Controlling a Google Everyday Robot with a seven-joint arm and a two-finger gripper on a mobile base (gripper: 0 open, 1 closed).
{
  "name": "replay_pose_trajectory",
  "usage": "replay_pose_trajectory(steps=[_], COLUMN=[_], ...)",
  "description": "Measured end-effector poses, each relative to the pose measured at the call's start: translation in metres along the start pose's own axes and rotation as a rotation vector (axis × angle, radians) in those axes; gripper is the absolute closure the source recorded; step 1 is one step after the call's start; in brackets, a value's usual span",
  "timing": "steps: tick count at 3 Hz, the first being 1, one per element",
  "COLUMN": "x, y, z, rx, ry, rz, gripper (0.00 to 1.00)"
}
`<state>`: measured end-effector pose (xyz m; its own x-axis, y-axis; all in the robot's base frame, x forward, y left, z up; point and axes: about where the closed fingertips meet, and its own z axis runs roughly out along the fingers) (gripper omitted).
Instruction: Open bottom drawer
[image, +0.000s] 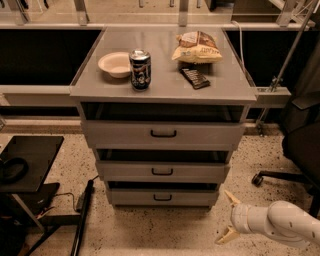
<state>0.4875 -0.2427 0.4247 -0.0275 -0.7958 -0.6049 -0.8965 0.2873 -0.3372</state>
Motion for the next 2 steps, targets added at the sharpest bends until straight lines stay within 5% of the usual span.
replay_pose_trajectory(steps=[2], x=[0.020], y=[0.022], z=[0.022], rx=[-0.034], ry=[-0.004], rz=[0.038], gripper=[0.00])
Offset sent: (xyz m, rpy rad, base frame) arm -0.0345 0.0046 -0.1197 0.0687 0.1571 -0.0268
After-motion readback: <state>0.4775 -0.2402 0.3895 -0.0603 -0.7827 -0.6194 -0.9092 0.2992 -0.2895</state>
